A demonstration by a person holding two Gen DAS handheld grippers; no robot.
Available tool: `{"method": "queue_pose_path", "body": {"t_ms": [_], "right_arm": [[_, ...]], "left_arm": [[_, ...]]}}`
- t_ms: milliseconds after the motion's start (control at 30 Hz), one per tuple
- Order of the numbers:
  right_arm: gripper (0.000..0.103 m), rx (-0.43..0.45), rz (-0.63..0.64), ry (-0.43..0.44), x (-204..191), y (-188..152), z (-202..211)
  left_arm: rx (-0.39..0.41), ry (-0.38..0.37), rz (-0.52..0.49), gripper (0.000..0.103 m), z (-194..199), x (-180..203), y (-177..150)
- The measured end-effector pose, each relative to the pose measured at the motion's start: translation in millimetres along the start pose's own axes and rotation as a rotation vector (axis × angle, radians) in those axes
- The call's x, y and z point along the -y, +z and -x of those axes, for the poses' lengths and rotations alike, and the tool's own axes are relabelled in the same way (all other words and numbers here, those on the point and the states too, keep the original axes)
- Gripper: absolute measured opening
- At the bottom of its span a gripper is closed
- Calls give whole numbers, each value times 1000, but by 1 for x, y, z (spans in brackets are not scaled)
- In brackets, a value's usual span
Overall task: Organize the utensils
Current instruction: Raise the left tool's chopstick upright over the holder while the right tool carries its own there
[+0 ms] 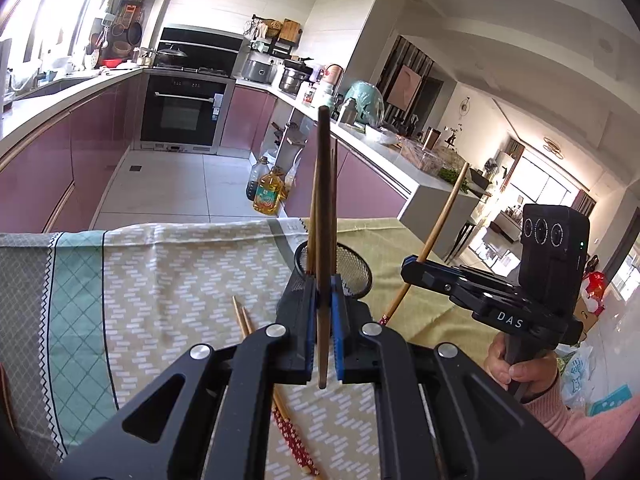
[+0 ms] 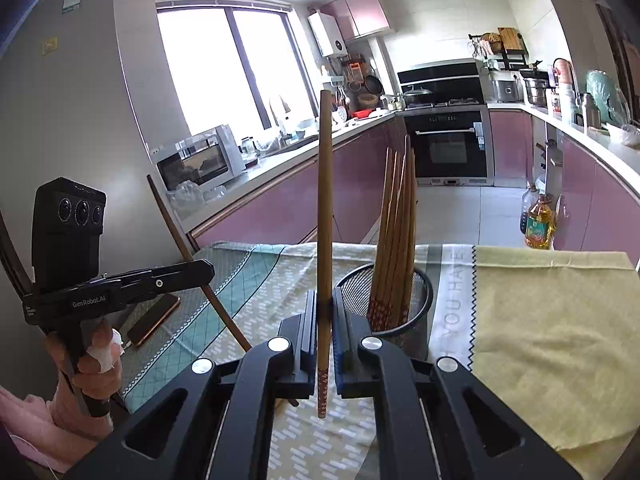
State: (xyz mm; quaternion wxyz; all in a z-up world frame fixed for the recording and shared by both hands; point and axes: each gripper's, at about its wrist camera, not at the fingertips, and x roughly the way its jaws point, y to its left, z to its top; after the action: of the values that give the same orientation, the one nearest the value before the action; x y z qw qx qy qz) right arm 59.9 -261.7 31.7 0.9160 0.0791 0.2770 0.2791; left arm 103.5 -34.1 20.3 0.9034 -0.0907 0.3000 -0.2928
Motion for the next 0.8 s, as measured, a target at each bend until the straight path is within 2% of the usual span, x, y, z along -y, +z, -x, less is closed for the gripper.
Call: {"method": "queue_pose_path", "body": {"t_ms": [800], "right_arm": [[6, 120, 39, -24, 10, 53, 22]], "left_arm": [[98, -24, -48, 8, -2, 23, 59]]}}
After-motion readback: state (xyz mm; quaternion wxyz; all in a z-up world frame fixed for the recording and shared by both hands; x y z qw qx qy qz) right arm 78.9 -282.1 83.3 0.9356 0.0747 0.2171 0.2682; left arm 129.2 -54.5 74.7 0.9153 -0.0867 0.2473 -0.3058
